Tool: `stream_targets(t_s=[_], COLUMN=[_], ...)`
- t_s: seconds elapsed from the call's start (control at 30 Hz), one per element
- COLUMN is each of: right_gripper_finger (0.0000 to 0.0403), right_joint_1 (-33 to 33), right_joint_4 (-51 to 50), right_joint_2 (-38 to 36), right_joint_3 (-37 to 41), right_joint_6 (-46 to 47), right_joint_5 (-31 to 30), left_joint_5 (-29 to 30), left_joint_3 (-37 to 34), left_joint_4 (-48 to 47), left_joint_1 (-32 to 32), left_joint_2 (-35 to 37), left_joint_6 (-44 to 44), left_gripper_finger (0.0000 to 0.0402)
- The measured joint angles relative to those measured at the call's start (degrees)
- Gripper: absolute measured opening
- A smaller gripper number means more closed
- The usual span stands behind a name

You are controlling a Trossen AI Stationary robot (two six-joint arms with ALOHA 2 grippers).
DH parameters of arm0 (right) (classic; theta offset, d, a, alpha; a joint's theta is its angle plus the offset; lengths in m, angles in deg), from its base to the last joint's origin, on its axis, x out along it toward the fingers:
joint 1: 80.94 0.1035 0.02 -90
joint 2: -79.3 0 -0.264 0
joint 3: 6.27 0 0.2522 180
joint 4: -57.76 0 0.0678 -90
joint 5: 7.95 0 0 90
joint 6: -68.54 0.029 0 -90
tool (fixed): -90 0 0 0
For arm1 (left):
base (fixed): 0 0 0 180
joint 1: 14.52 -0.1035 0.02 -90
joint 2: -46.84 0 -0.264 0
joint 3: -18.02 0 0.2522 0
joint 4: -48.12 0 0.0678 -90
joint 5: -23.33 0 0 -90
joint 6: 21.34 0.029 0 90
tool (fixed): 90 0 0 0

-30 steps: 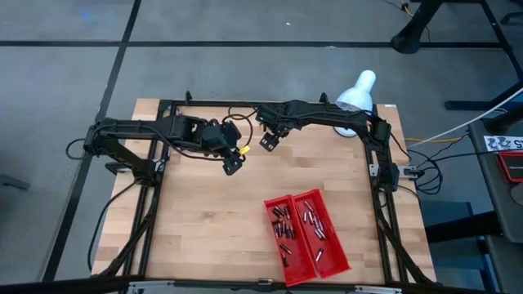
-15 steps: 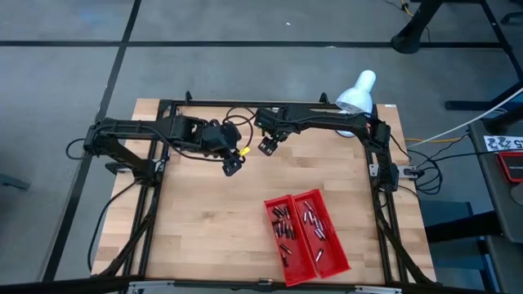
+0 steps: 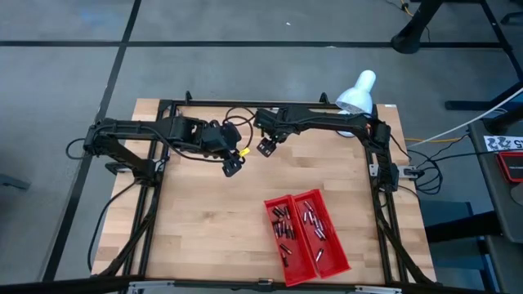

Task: Sort batteries
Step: Put the black battery into the left red bin

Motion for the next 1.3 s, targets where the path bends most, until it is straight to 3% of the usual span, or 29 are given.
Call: stream_targets(t_s=[0.2,0.43,0.6,0.97,1.3], right_gripper_finger=[0.0257,0.0257,0.0257,0.0257,0.0257], right_joint_1=[0.25,-0.20,-1.79,-6.42,-8.71], right_joint_4=[11.56,26.08,36.29,36.75,35.54], right_joint_2=[0.15,0.07,0.07,0.07,0.52], right_joint_3=[5.35,11.86,17.67,20.21,20.21], right_joint_6=[3.22,3.78,3.67,-1.22,-3.33], right_joint_5=[7.74,-4.04,-2.42,-7.91,-7.61], left_joint_5=[0.00,0.00,-0.07,-1.95,-1.97], left_joint_3=[0.02,0.02,0.02,0.02,0.02], left_joint_4=[-0.04,-0.09,-0.10,-0.09,-0.07], left_joint_1=[0.01,0.37,0.37,0.26,0.26], left_joint_2=[0.00,0.00,0.00,0.00,0.00], left_joint_6=[-1.01,-1.01,-1.26,-2.90,-4.94], left_gripper_finger=[0.0237,0.0237,0.0237,0.0237,0.0237])
